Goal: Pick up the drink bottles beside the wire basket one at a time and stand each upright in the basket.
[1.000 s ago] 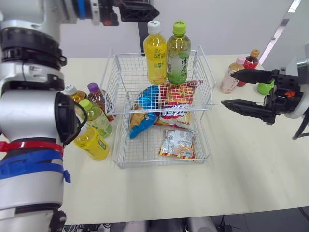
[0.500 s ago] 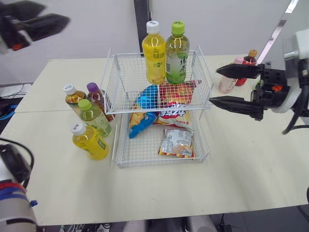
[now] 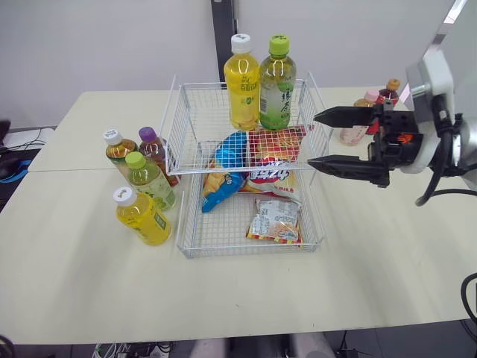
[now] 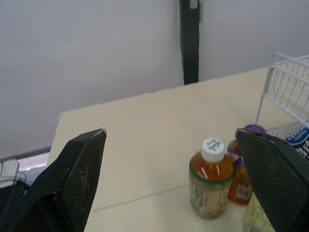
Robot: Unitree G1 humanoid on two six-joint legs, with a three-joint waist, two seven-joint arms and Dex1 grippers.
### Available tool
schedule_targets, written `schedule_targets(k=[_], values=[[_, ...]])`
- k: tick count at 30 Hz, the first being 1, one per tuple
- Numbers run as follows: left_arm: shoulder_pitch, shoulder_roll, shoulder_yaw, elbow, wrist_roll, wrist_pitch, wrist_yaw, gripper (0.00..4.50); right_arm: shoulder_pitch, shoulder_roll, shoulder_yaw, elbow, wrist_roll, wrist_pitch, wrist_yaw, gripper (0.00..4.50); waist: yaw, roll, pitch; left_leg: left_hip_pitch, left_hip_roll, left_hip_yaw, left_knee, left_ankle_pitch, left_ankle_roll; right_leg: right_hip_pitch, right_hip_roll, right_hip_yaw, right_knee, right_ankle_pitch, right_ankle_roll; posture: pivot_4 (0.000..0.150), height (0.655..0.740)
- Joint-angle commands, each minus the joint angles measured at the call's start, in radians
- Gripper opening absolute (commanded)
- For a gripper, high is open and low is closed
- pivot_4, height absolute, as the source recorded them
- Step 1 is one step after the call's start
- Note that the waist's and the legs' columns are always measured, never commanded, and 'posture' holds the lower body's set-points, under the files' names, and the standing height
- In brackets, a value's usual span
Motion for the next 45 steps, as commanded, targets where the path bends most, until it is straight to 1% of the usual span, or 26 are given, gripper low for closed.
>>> schedule_targets(k=[1,2,5,9,11,13,16,21,25,30,35,45], values=[[0.065,-0.055,0.042,-0.087,-0.02,-0.064,0.045,4.46,-0.029,0.01,-0.004,-0.013,-0.012,-0.034,0.028,4.5,0.003,0.0,0.0,0.0,0.0,0.0,0.0,0.0,0.0,0.0,0.0,0.0,0.0,0.0,0.0,0.15,0.74],[0.079,-0.08,0.034,-0.105,-0.029,-0.075,0.061,4.46,-0.03,0.013,0.001,-0.013,-0.016,-0.037,0.032,4.5,0.009,0.0,0.0,0.0,0.0,0.0,0.0,0.0,0.0,0.0,0.0,0.0,0.0,0.0,0.0,0.15,0.74],[0.057,-0.189,-0.029,-0.159,-0.043,-0.122,0.163,4.46,-0.038,0.023,0.013,-0.01,-0.029,-0.043,0.04,4.5,0.019,-0.001,-0.001,0.001,0.0,-0.001,0.0,0.0,0.0,0.001,-0.001,0.0,-0.002,0.001,-0.001,0.15,0.74],[0.001,-0.273,-0.113,-0.197,-0.063,-0.14,0.277,4.46,-0.047,0.032,0.017,-0.008,-0.037,-0.043,0.042,4.5,0.026,-0.002,-0.001,0.001,-0.001,-0.003,0.001,0.0,0.0,0.004,-0.003,0.0,-0.002,0.001,0.0,0.15,0.74],[-0.02,-0.294,-0.163,-0.203,-0.062,-0.143,0.319,4.46,-0.052,0.036,0.02,-0.008,-0.039,-0.04,0.04,4.5,0.026,-0.002,-0.001,0.002,-0.002,-0.003,0.001,0.0,0.0,0.005,-0.003,-0.001,-0.002,0.002,0.0,0.15,0.74],[-0.051,-0.305,-0.221,-0.176,-0.031,-0.166,0.377,4.46,-0.053,0.04,0.021,-0.012,-0.04,-0.038,0.039,4.5,0.023,-0.002,-0.001,0.003,-0.002,-0.002,0.0,0.0,0.0,0.005,-0.003,-0.001,-0.002,0.002,0.0,0.15,0.74],[-0.11,-0.313,-0.303,-0.127,-0.024,-0.188,0.42,4.46,-0.049,0.044,0.022,-0.017,-0.044,-0.038,0.037,4.5,0.021,-0.002,-0.001,0.003,-0.002,-0.001,0.0,0.0,0.0,0.005,-0.002,-0.002,-0.002,0.002,0.0,0.15,0.74],[-0.166,-0.302,-0.381,-0.069,-0.026,-0.215,0.442,4.46,-0.046,0.051,0.024,-0.021,-0.047,-0.037,0.033,4.5,0.013,-0.002,-0.001,0.004,-0.002,0.0,0.0,0.0,0.0,0.005,0.002,0.0,-0.002,0.002,0.001,0.15,0.74],[-0.255,-0.308,-0.467,0.037,0.019,-0.272,0.478,4.46,-0.021,0.056,0.027,-0.016,-0.062,-0.056,0.041,4.5,0.018,-0.002,-0.001,0.005,-0.001,-0.001,0.0,0.0,0.0,0.006,0.003,-0.002,-0.002,0.002,0.0,0.15,0.74],[-0.325,-0.31,-0.549,0.134,0.047,-0.302,0.48,4.46,-0.01,0.062,0.031,-0.006,-0.082,-0.075,0.053,4.5,0.018,-0.002,-0.001,0.004,-0.002,0.0,0.0,0.0,0.0,0.006,0.002,-0.001,-0.002,0.002,0.001,0.15,0.74],[-0.378,-0.306,-0.586,0.204,0.054,-0.304,0.483,4.46,-0.007,0.068,0.035,0.002,-0.101,-0.084,0.057,4.5,0.015,-0.002,-0.001,0.004,-0.002,-0.001,0.0,0.0,0.0,0.005,0.003,-0.001,-0.002,0.002,0.001,0.15,0.74],[-0.431,-0.314,-0.642,0.294,0.069,-0.321,0.476,4.46,-0.021,0.098,0.041,0.019,-0.134,-0.1,0.054,4.5,0.016,-0.002,-0.001,0.004,-0.002,-0.001,0.0,0.0,0.0,0.006,0.003,-0.001,-0.002,0.002,0.001,0.15,0.74]])
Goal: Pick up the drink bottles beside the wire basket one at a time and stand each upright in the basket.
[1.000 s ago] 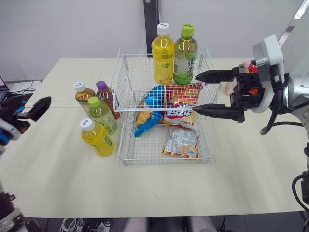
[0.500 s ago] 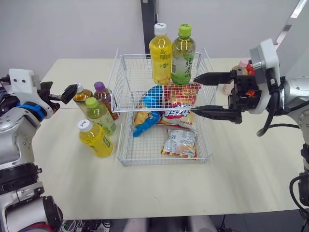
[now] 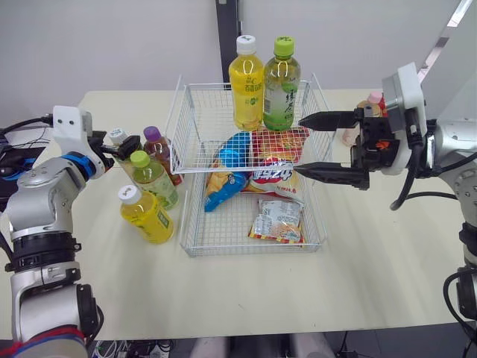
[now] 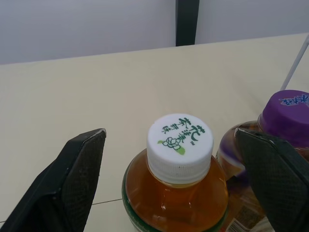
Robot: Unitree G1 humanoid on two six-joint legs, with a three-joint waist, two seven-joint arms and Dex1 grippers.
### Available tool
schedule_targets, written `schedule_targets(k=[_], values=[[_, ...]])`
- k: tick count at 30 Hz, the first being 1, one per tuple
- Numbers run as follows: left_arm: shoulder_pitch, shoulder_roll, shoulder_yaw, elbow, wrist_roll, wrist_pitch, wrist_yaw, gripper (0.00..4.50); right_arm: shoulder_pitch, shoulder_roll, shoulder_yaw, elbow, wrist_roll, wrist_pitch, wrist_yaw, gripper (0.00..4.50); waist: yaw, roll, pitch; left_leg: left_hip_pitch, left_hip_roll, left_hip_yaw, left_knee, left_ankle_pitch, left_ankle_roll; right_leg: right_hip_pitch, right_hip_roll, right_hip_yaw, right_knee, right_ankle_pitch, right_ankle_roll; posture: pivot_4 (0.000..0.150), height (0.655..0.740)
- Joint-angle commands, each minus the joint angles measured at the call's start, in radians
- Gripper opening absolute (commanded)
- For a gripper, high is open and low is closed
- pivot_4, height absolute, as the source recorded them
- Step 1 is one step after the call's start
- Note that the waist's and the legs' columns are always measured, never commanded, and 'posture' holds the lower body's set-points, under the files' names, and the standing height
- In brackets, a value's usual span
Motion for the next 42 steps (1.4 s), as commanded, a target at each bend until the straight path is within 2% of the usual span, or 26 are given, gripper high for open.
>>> schedule_targets(k=[1,4,5,8,15,16,24,29,35,40,42], values=[[-0.036,0.003,-0.001,0.012,0.008,-0.035,0.002,4.46,-0.021,0.01,-0.007,0.0,-0.013,-0.023,-0.004,4.5,-0.001,0.0,0.0,0.0,0.0,0.0,0.0,0.0,0.0,0.0,0.0,0.0,0.0,0.0,0.0,0.15,0.74],[-0.049,0.0,-0.005,0.034,0.005,-0.046,-0.001,4.46,-0.025,0.016,-0.004,0.006,-0.022,-0.026,-0.003,4.5,0.0,0.0,0.0,0.0,0.0,0.0,0.0,0.0,0.0,0.0,0.0,0.0,0.0,0.0,0.0,0.15,0.74],[-0.053,0.0,-0.007,0.042,0.006,-0.052,-0.003,4.28,-0.025,0.017,-0.003,0.007,-0.026,-0.027,-0.002,4.5,0.0,0.0,0.0,0.0,0.0,0.0,0.0,0.0,0.0,0.0,0.0,0.0,0.0,0.0,0.0,0.15,0.74],[-0.062,-0.002,-0.013,0.063,0.009,-0.062,-0.01,3.59,-0.024,0.019,-0.002,0.007,-0.03,-0.027,-0.001,4.5,0.0,0.0,0.0,0.0,0.0,0.0,0.0,0.0,0.0,0.0,0.0,0.0,0.0,0.0,0.0,0.15,0.74],[-0.07,-0.004,-0.017,0.101,0.01,-0.069,-0.028,1.51,-0.022,0.026,-0.009,0.004,-0.038,-0.03,-0.012,4.5,0.0,0.0,0.0,0.0,0.0,0.0,0.0,0.0,0.0,0.0,0.0,0.0,0.0,0.0,0.0,0.15,0.74],[-0.07,-0.002,-0.015,0.102,0.01,-0.071,-0.031,1.36,-0.021,0.027,-0.01,0.004,-0.04,-0.031,-0.014,4.5,0.0,0.0,0.0,0.0,0.0,0.0,0.0,0.0,0.0,0.0,0.0,0.0,0.0,0.0,0.0,0.15,0.74],[-0.048,0.028,0.01,0.056,-0.005,-0.061,-0.055,1.36,-0.035,0.029,-0.008,0.008,-0.074,-0.053,-0.05,4.5,-0.001,0.0,0.0,0.0,0.0,0.0,0.0,0.0,0.0,0.0,0.0,0.0,0.0,0.0,0.0,0.15,0.74],[-0.007,0.072,0.04,-0.015,-0.024,-0.027,-0.067,1.36,-0.036,-0.024,-0.074,-0.046,0.004,0.026,-0.053,4.5,-0.003,0.0,0.0,0.0,0.0,0.0,-0.001,0.0,0.0,-0.001,0.0,0.0,-0.001,0.0,0.0,0.15,0.74],[0.046,0.204,0.107,-0.148,-0.067,0.055,-0.099,1.36,-0.032,-0.045,-0.097,-0.054,0.037,0.063,-0.066,4.5,-0.015,-0.001,0.001,0.0,0.002,0.0,-0.007,0.0,0.0,-0.002,0.0,0.001,-0.005,0.0,0.0,0.15,0.74],[-0.005,0.336,0.125,-0.179,-0.13,0.179,-0.185,1.36,-0.033,-0.067,-0.111,-0.031,0.035,0.06,-0.06,4.5,-0.006,-0.001,0.001,-0.001,0.001,0.0,-0.01,0.0,0.0,-0.002,0.0,0.0,-0.008,0.0,0.0,0.15,0.74],[-0.077,0.398,0.106,-0.15,-0.152,0.212,-0.228,1.36,-0.029,-0.072,-0.115,-0.024,0.037,0.054,-0.055,4.5,-0.001,-0.001,0.001,-0.001,0.0,0.0,-0.01,0.0,0.0,-0.001,0.0,0.0,-0.009,0.0,0.0,0.15,0.74]])
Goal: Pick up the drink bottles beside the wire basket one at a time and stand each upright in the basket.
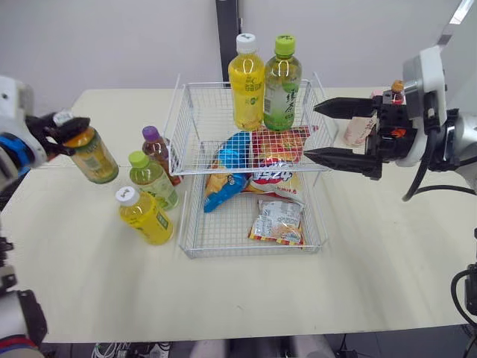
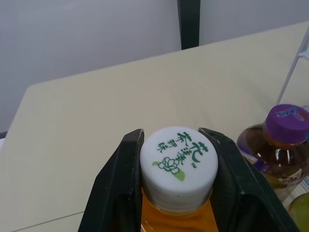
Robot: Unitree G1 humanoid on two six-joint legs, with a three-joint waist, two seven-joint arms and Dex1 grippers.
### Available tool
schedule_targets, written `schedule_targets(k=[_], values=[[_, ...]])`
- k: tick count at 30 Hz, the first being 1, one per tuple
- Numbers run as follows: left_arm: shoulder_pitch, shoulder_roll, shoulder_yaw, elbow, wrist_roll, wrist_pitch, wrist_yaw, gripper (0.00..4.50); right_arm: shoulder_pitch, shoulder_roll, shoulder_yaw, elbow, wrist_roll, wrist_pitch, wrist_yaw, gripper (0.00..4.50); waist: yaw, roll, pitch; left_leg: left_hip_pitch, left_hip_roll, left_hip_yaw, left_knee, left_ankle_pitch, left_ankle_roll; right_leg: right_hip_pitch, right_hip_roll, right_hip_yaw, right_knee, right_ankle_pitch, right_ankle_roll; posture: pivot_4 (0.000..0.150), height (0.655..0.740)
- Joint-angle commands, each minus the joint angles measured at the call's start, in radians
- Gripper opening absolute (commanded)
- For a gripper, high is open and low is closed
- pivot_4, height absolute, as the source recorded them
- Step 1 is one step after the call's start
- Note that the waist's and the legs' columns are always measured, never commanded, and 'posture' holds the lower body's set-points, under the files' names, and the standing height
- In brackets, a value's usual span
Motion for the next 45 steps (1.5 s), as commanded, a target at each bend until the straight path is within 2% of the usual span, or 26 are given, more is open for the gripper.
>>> schedule_targets(k=[1,5,10,21,25,32,42,45], values=[[-0.135,0.111,0.017,0.003,-0.047,0.038,-0.075,1.36,-0.015,-0.019,-0.042,-0.003,0.012,-0.016,0.007,4.5,0.004,-0.001,0.001,0.0,0.0,0.0,0.0,0.0,0.0,0.0,0.0,-0.001,-0.001,0.0,0.0,0.15,0.74],[-0.341,0.161,-0.071,0.096,-0.054,0.08,-0.149,1.36,-0.008,-0.016,-0.052,-0.001,0.011,-0.021,-0.002,4.5,0.004,-0.002,0.001,-0.001,0.0,-0.001,0.0,0.0,0.0,0.001,0.001,-0.002,-0.003,0.0,0.001,0.15,0.74],[-0.619,0.153,-0.196,0.217,-0.023,0.098,-0.242,1.36,0.009,-0.034,-0.094,0.012,0.006,-0.046,0.004,4.5,0.001,-0.002,0.001,-0.002,0.0,0.0,0.0,0.0,0.0,0.001,0.001,-0.003,-0.004,0.001,0.002,0.15,0.74],[-0.993,0.003,-0.386,0.417,0.061,0.132,-0.394,1.36,0.088,-0.059,-0.148,-0.053,0.112,-0.009,0.006,4.5,-0.01,-0.002,0.002,-0.003,0.001,0.0,0.0,0.0,0.0,0.0,0.003,-0.002,-0.004,0.001,0.002,0.15,0.74],[-1.069,-0.069,-0.431,0.488,0.103,0.108,-0.447,1.36,0.094,-0.056,-0.147,-0.055,0.116,-0.014,-0.003,4.5,-0.013,-0.002,0.002,-0.004,0.001,0.0,0.0,0.0,0.0,0.0,0.003,-0.003,-0.004,0.001,0.002,0.15,0.74],[-1.174,-0.22,-0.457,0.624,0.166,0.059,-0.454,1.36,0.111,-0.062,-0.16,-0.059,0.104,-0.028,-0.023,4.5,-0.017,-0.003,0.003,-0.005,0.001,0.0,0.0,0.0,0.0,-0.002,0.002,-0.002,-0.004,0.001,0.002,0.15,0.74],[-1.101,-0.36,-0.469,0.696,0.243,-0.058,-0.43,1.36,0.112,-0.062,-0.161,-0.064,0.108,-0.029,-0.034,4.5,-0.019,-0.003,0.003,-0.007,0.001,0.002,0.001,0.0,0.0,-0.007,0.002,0.001,0.0,0.001,0.002,0.15,0.74],[-1.075,-0.383,-0.46,0.702,0.252,-0.072,-0.424,1.36,0.115,-0.061,-0.162,-0.066,0.106,-0.03,-0.038,4.5,-0.019,-0.003,0.003,-0.012,0.0,0.003,0.004,0.0,0.0,-0.013,0.002,0.001,0.005,0.001,0.002,0.15,0.74]])
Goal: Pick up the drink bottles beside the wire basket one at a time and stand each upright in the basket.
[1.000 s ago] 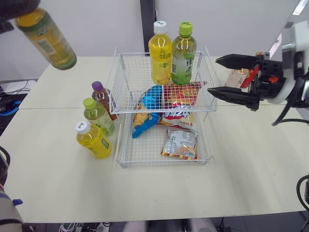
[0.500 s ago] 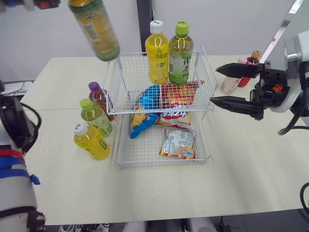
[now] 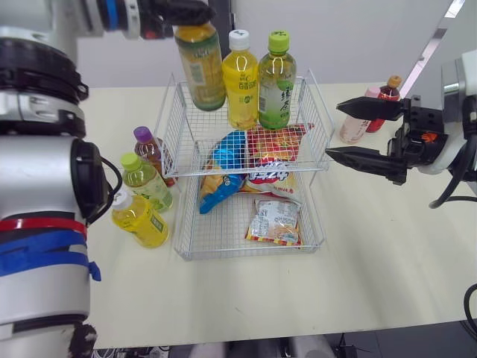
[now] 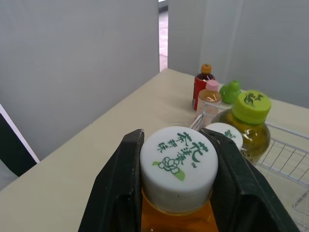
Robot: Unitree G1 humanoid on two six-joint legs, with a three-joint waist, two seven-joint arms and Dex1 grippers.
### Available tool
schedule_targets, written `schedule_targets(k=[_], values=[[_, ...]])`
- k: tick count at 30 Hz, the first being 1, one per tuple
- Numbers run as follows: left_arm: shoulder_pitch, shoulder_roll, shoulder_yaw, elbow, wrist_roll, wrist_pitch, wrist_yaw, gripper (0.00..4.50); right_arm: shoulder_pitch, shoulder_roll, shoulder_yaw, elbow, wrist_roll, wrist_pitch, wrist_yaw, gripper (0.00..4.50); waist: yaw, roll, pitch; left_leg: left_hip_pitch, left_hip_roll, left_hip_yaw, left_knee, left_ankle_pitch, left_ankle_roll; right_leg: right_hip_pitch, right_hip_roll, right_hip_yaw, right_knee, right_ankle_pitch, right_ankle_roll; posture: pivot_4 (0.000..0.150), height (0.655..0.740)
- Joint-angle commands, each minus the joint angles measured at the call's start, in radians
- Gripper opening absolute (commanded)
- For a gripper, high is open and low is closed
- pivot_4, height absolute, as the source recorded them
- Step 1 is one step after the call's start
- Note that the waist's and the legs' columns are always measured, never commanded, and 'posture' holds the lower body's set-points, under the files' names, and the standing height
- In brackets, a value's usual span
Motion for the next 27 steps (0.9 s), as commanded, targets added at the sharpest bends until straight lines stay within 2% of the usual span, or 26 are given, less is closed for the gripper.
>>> schedule_targets(k=[1,23,27], values=[[-0.011,-0.008,0.026,-0.024,0.007,-0.04,0.008,1.36,-0.004,-0.015,-0.035,-0.026,0.009,-0.02,-0.01,4.5,0.0,0.0,0.0,-0.003,0.0,0.0,0.002,0.0,0.0,-0.003,0.0,0.0,0.002,0.0,0.0,0.15,0.74],[0.075,-0.06,0.065,-0.042,0.011,-0.001,0.01,1.36,-0.011,-0.02,-0.027,-0.034,0.011,-0.014,-0.042,4.5,0.002,-0.001,0.001,-0.003,-0.001,0.0,0.011,0.0,0.0,-0.001,0.0,0.0,0.007,0.0,0.0,0.15,0.74],[0.091,-0.054,0.058,-0.092,0.004,-0.006,-0.037,2.67,-0.014,-0.022,-0.024,-0.031,0.008,-0.016,-0.039,4.5,0.002,-0.001,0.001,-0.003,-0.001,0.0,0.011,0.0,0.0,-0.001,0.0,0.0,0.007,0.0,0.0,0.15,0.74]])
